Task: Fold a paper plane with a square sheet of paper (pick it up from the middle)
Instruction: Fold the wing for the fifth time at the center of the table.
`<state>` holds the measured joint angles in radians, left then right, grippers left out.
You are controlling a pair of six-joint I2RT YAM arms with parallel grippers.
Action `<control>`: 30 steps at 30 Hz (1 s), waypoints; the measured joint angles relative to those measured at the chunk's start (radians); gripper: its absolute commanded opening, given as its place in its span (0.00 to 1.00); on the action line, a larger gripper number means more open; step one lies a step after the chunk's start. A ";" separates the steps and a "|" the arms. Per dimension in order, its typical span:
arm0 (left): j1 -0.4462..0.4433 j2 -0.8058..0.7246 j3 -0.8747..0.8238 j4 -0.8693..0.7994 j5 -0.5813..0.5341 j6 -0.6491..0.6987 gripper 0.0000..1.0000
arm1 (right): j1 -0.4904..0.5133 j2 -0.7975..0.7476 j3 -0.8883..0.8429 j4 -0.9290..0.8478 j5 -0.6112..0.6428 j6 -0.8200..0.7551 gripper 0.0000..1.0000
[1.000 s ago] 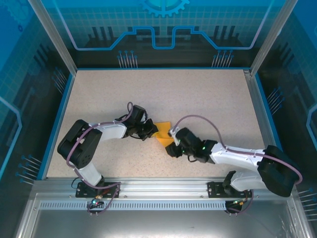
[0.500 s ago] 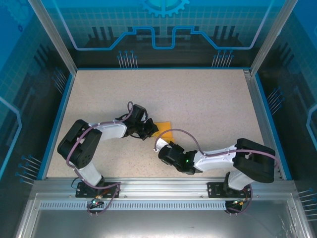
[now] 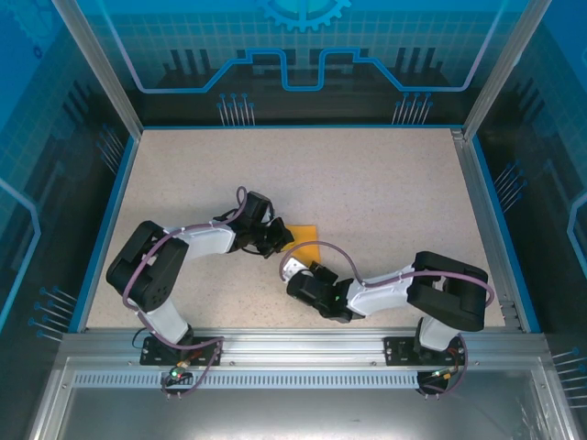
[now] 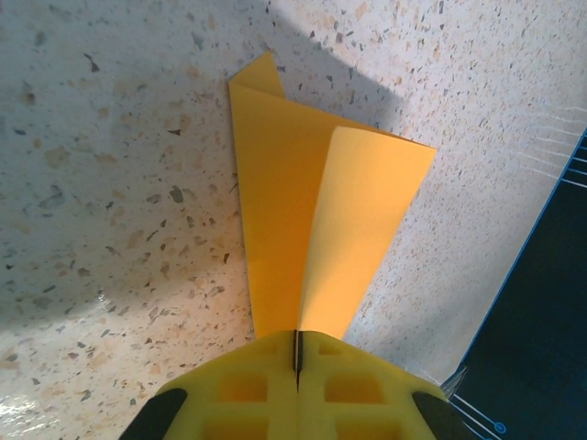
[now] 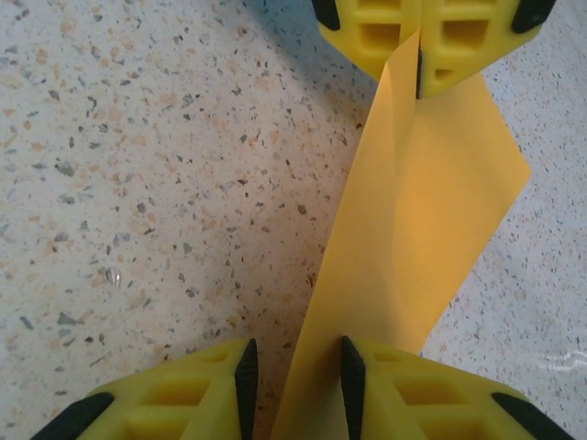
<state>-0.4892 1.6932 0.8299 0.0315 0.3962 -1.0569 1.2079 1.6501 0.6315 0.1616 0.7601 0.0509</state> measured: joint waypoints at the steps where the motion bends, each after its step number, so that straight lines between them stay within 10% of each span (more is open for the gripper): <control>1: 0.000 0.000 0.000 0.000 0.000 0.000 0.06 | -0.003 0.002 0.001 0.001 0.000 0.000 0.29; 11: 0.000 0.000 0.011 -0.004 0.000 0.000 0.09 | -0.028 0.002 0.001 0.005 -0.002 0.001 0.17; 19: 0.000 0.000 0.018 -0.028 -0.004 0.008 0.41 | -0.042 0.002 0.000 0.014 -0.029 0.001 0.07; 30: 0.010 0.048 0.066 -0.092 -0.015 0.019 0.47 | -0.104 -0.006 -0.032 0.051 -0.127 -0.008 0.07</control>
<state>-0.4797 1.7412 0.8955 -0.0605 0.3809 -1.0378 1.1038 1.6440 0.5991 0.2123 0.6327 0.0433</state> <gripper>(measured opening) 0.465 0.075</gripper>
